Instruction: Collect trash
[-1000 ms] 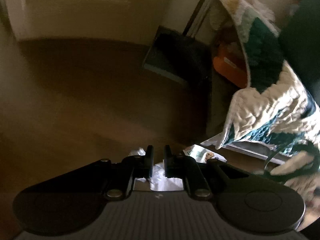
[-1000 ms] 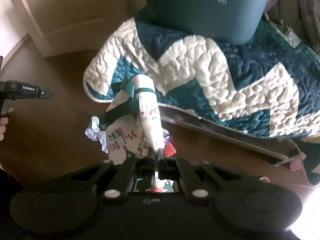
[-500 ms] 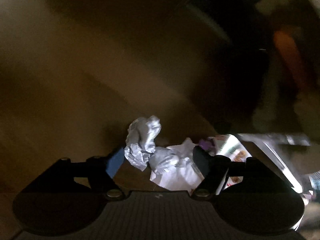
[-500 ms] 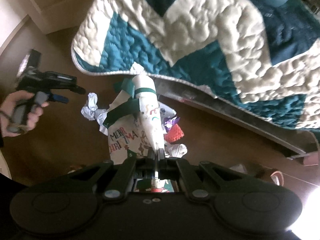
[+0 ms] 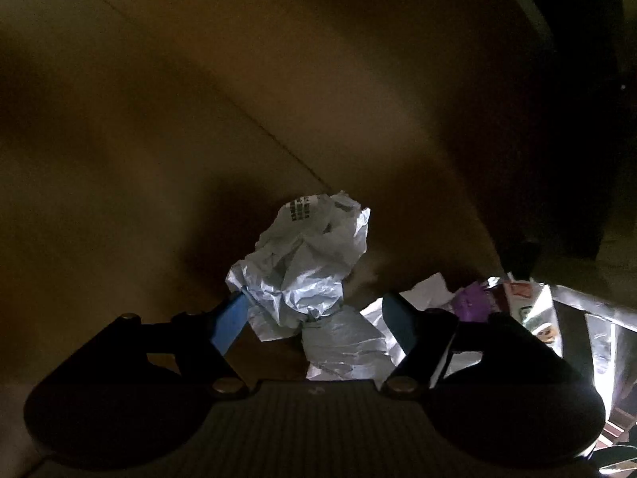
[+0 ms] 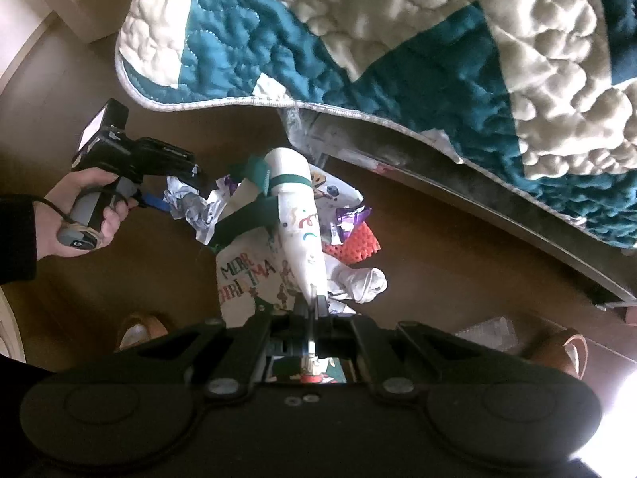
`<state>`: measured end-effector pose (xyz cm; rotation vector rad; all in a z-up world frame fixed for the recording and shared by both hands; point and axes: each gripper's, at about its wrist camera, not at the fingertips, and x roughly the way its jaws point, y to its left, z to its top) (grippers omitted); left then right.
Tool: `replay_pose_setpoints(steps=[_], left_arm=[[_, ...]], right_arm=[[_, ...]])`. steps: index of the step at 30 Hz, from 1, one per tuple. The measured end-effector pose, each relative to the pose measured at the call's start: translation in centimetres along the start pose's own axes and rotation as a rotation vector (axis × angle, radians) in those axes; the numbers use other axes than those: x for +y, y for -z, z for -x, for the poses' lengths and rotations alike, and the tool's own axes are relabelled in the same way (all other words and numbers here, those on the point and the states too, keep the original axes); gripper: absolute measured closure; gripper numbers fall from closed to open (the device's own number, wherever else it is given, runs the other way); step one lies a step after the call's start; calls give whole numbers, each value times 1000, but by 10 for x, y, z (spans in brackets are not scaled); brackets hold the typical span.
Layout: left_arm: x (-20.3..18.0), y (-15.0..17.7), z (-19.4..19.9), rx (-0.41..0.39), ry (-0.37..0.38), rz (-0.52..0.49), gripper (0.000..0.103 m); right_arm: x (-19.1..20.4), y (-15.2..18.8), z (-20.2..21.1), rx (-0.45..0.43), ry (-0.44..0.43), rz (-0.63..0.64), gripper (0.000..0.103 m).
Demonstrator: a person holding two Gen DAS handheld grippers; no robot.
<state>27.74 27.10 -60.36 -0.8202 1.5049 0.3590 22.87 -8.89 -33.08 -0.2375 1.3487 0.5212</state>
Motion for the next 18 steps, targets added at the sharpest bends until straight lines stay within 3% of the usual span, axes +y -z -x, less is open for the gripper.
replay_pose_setpoints(steps=[7, 18], left_arm=[[-4, 4, -2, -7, -12, -36, 72], [11, 23, 44, -112, 20, -90, 79]], right_arm=[[0, 0, 0, -2, 6, -2, 102], [4, 0, 17, -36, 29, -7, 102]])
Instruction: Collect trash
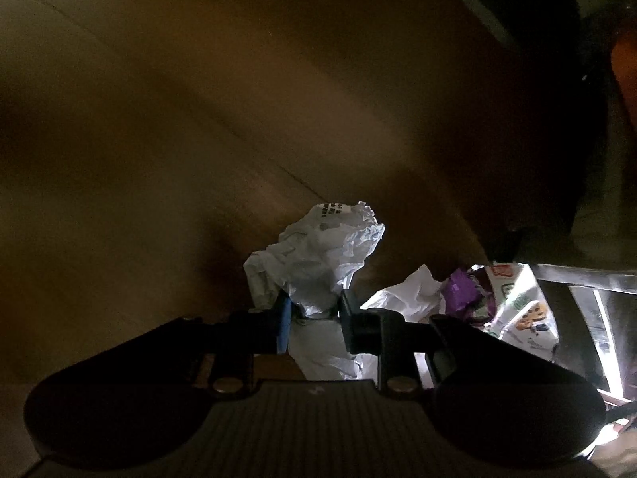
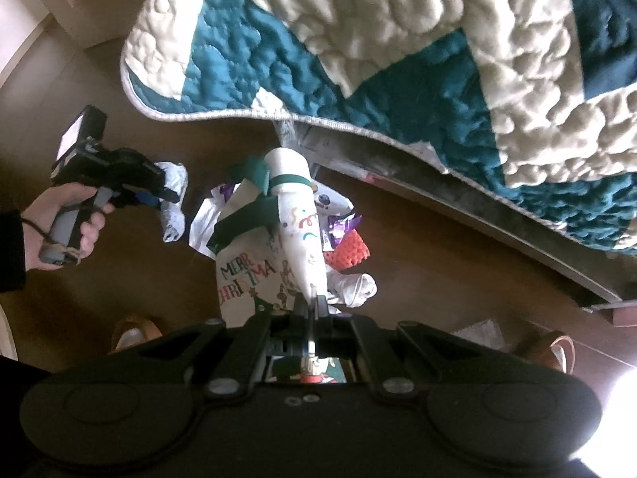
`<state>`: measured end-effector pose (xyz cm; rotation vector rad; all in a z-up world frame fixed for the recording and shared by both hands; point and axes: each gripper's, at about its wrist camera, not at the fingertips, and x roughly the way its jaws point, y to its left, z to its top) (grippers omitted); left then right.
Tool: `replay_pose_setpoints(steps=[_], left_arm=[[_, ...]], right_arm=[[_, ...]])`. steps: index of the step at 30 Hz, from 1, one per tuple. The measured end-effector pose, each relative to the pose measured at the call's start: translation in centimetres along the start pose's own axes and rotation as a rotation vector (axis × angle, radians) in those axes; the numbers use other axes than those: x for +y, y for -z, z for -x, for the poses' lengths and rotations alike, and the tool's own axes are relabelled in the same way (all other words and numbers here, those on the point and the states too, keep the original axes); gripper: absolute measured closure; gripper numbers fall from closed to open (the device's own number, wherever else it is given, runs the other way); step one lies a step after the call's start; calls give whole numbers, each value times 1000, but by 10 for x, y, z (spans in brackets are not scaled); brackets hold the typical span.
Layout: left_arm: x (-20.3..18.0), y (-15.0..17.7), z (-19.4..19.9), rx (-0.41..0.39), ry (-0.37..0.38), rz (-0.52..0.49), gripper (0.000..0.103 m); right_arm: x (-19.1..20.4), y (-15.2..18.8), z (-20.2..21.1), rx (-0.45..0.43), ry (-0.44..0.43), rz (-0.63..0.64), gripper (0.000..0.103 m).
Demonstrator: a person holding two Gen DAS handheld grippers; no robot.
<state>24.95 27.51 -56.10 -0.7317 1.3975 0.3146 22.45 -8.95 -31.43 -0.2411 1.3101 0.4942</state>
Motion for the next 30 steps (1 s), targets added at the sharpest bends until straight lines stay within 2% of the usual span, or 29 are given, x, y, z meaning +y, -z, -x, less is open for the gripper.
replay_pose_setpoints(steps=[10, 21, 22, 23, 30], left_arm=[[16, 17, 126, -165, 88, -37, 79], [-17, 32, 275, -411, 120, -150, 79], [-24, 36, 283, -429, 122, -161, 79], [-31, 39, 291, -446, 126, -174, 79], [-62, 63, 370, -566, 154, -270, 79]], right_arm=[[16, 2, 55, -114, -4, 11, 102], [30, 8, 156, -340, 14, 12, 102], [31, 8, 176, -387, 16, 13, 102], [31, 8, 176, -387, 16, 13, 102], [32, 9, 244, -544, 43, 23, 102]])
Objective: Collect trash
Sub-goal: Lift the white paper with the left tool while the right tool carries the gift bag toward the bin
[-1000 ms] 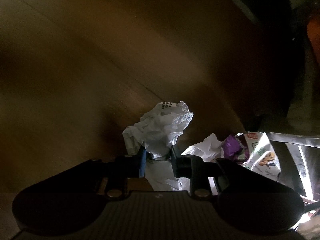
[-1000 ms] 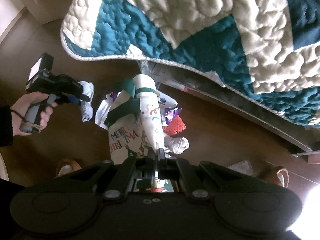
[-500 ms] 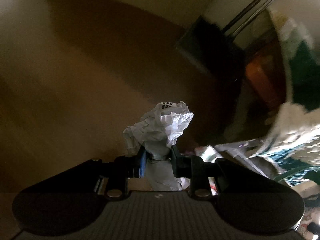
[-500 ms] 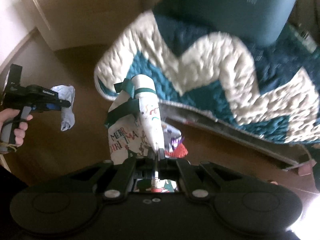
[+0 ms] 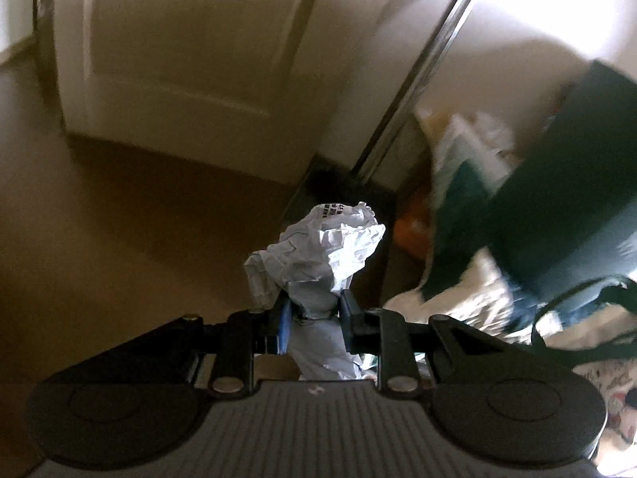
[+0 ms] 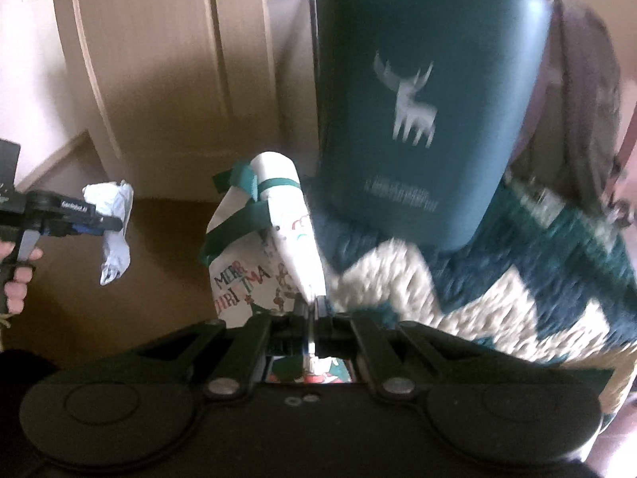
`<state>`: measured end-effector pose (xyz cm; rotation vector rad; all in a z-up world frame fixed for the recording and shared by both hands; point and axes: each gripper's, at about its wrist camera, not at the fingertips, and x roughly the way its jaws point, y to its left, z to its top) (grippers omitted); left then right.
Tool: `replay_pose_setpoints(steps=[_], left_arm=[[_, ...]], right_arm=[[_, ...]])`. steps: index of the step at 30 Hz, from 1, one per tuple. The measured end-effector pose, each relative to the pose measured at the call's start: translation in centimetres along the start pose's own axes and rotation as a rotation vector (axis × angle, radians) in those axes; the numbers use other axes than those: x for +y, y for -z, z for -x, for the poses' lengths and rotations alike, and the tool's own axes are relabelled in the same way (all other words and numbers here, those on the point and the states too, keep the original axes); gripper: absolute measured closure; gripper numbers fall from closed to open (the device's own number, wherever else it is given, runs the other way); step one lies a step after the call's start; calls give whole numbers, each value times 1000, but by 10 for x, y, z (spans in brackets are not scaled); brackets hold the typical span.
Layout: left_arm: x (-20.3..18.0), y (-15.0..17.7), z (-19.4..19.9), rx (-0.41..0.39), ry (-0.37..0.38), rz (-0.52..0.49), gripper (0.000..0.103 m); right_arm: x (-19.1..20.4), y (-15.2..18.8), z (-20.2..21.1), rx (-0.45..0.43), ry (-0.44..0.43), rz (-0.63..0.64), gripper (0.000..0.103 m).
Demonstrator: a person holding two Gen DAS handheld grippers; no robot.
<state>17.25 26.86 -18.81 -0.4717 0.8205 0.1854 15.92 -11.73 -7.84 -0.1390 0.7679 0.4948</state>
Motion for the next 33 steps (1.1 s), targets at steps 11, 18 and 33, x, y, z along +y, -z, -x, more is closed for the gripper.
replay_pose_setpoints(steps=[11, 18, 33], left_arm=[[-108, -42, 94, -155, 128, -180, 79], [-191, -86, 129, -231, 204, -288, 79], [-333, -168, 138, -322, 317, -382, 79]], right_arm=[[-25, -66, 87, -257, 73, 18, 103], [-55, -137, 137, -446, 140, 24, 103], [-75, -225, 128, -586, 249, 26, 103]])
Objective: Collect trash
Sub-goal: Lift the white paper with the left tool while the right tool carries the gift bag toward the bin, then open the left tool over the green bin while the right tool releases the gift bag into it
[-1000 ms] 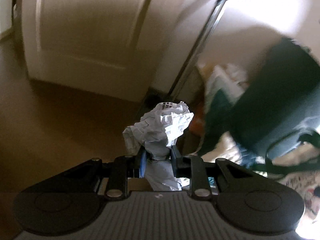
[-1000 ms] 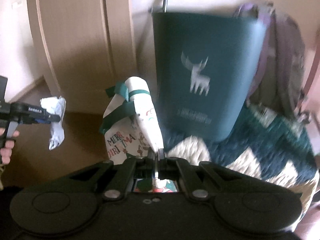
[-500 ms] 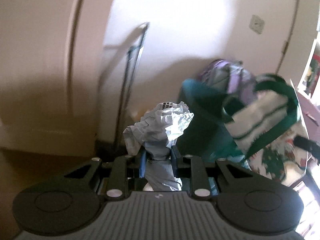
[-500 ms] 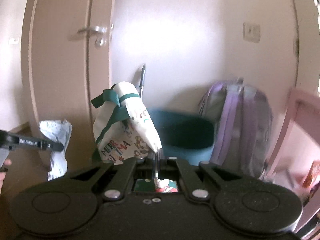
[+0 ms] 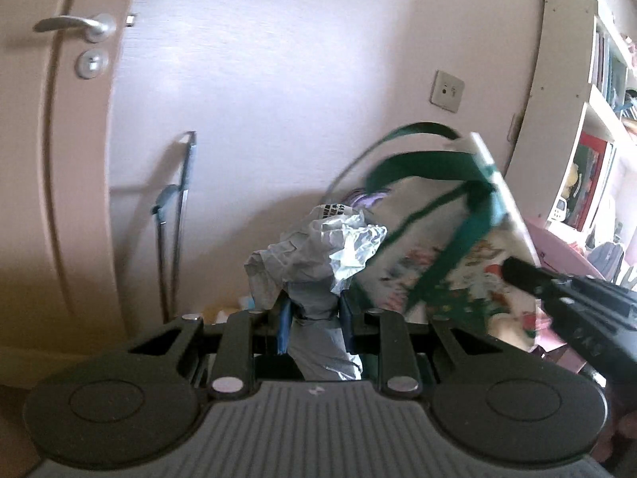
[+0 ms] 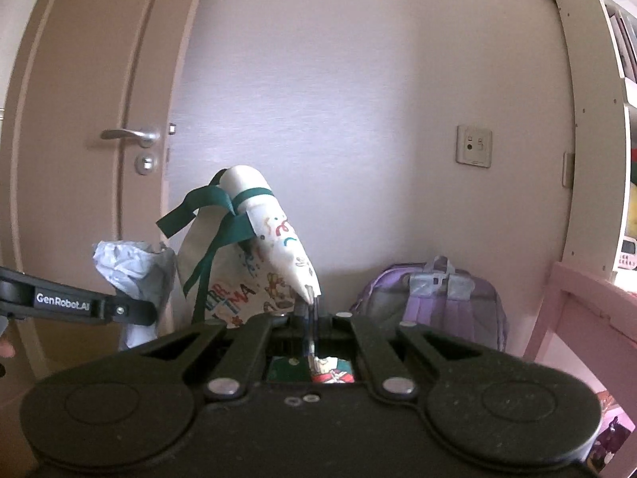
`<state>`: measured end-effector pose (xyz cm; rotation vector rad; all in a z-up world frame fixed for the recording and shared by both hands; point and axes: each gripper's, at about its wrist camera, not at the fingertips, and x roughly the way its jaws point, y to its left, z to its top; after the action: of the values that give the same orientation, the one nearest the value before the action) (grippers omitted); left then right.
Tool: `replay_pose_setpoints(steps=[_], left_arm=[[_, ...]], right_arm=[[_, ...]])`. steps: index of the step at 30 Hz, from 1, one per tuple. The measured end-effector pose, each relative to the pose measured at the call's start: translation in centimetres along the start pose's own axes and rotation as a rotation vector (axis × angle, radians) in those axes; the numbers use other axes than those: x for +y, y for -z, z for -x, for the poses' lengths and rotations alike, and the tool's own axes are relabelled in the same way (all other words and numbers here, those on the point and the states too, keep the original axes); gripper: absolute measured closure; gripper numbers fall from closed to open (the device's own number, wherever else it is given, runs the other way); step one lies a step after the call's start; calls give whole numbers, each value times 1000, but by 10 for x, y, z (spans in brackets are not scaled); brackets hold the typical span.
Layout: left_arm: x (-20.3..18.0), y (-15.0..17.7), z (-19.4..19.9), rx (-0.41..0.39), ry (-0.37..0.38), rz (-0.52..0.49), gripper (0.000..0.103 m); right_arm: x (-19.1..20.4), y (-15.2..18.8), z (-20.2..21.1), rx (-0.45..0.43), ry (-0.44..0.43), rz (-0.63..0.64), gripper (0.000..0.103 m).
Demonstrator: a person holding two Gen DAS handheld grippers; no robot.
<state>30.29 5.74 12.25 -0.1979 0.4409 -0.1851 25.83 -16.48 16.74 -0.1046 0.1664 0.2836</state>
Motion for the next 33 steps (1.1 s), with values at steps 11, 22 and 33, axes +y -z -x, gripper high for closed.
replay_pose_setpoints(steps=[11, 22, 33], left_arm=[[-15, 28, -91, 177, -75, -21, 79], [-7, 52, -169, 383, -154, -31, 78], [-16, 55, -183, 493, -142, -46, 73]], right_arm=[[-14, 43, -77, 180, 2, -24, 103], [-18, 87, -117, 399, -78, 16, 101], [-13, 94, -116, 468, -125, 27, 91]])
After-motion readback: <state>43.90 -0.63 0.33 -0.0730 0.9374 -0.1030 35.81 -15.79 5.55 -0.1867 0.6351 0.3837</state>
